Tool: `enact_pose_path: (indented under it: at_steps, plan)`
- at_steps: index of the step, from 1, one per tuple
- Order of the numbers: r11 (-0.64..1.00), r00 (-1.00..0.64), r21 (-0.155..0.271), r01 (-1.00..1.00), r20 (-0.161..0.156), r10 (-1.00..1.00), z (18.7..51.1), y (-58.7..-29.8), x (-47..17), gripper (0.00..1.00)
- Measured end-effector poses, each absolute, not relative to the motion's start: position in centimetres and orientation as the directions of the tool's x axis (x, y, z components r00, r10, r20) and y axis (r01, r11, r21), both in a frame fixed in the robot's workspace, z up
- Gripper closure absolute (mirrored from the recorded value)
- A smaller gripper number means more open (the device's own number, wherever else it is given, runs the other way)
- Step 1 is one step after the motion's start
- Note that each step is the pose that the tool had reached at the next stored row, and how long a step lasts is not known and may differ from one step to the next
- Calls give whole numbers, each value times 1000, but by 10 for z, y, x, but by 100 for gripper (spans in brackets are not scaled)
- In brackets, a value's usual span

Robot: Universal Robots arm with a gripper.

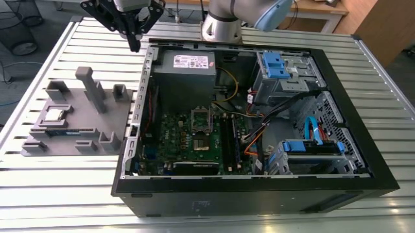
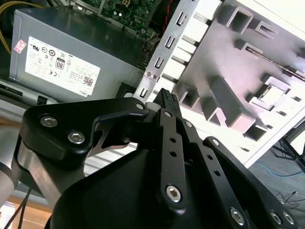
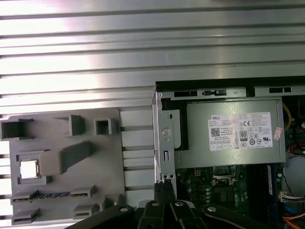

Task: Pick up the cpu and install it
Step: 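Reach for the cpu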

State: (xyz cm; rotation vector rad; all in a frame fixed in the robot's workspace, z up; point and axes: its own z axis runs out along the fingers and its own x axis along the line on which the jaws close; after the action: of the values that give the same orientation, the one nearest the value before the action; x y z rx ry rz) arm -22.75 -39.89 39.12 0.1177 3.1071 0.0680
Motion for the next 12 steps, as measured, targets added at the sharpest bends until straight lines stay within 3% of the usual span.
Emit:
enact_pose_path:
  at_steps: [12]
  plan:
    - [996, -997, 45, 75, -34, 76, 389, -399, -262, 89]
